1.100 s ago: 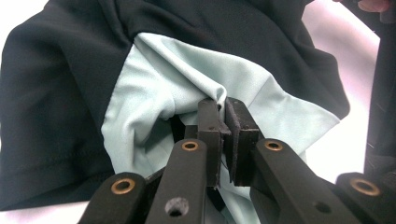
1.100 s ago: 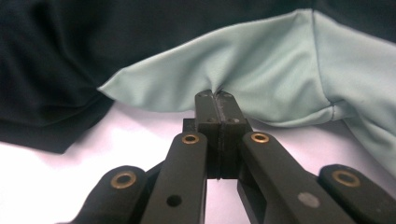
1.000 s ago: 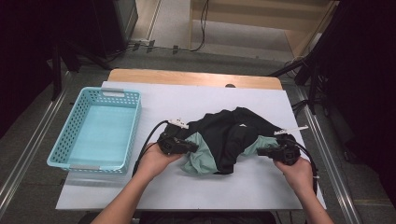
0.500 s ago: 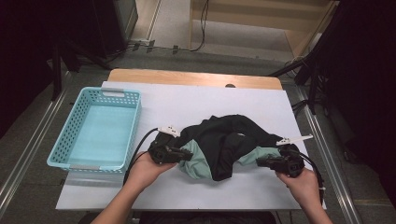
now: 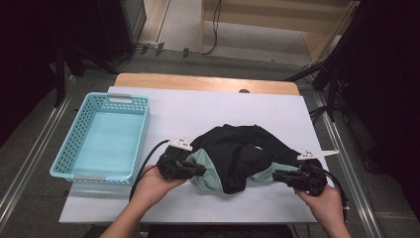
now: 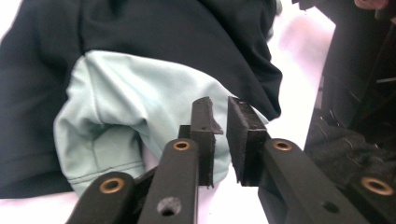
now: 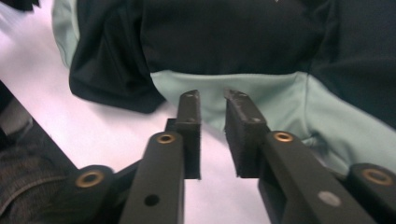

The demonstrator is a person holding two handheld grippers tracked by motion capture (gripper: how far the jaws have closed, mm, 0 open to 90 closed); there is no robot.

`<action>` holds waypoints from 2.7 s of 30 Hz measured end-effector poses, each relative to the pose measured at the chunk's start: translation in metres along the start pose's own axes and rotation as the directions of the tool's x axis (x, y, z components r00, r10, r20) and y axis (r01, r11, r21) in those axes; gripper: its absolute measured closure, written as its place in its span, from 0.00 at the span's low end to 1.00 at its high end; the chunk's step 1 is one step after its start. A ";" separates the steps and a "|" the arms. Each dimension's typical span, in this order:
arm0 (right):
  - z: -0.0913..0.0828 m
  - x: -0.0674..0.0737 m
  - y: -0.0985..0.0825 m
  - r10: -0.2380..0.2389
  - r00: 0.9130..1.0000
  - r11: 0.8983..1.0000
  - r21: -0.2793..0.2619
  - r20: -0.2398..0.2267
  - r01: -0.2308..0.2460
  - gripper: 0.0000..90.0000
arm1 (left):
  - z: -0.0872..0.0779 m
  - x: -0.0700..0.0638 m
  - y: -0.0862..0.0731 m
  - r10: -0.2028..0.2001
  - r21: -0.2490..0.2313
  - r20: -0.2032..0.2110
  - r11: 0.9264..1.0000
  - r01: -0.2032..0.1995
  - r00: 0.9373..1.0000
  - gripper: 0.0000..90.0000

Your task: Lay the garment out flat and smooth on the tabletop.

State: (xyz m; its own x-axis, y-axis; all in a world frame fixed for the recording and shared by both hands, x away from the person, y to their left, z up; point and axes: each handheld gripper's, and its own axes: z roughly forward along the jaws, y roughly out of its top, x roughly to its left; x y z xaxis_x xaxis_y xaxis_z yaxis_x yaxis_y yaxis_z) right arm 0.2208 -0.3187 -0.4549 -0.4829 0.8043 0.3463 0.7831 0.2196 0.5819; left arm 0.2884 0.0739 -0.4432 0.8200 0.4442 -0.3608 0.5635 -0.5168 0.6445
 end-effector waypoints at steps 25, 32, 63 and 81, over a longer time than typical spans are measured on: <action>0.007 -0.045 -0.002 -0.013 0.992 0.995 -0.093 0.127 0.025 0.47 | 0.014 0.048 0.004 -0.076 -0.050 -0.163 0.996 0.069 0.984 0.41; 0.008 -0.055 -0.001 0.010 0.991 0.994 -0.106 0.134 0.004 0.45 | 0.016 0.054 0.012 -0.090 -0.077 -0.205 0.994 0.075 0.975 0.41; 0.031 -0.078 0.014 0.028 0.987 0.990 -0.140 0.159 -0.006 0.40 | 0.041 0.089 0.035 -0.088 -0.042 -0.304 0.996 0.079 0.949 0.43; 0.045 -0.095 0.031 0.012 0.984 0.990 -0.139 0.179 0.013 0.41 | 0.059 0.095 0.045 -0.066 -0.038 -0.292 0.998 0.058 0.954 0.43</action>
State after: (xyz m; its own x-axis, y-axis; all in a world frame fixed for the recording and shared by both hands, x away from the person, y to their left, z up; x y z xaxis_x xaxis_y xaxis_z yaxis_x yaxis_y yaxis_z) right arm 0.3086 -0.3638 -0.5026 -0.3954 0.8927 0.2162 0.7146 0.1511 0.6830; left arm 0.3976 0.0496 -0.4875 0.7159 0.6717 -0.1903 0.6059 -0.4624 0.6474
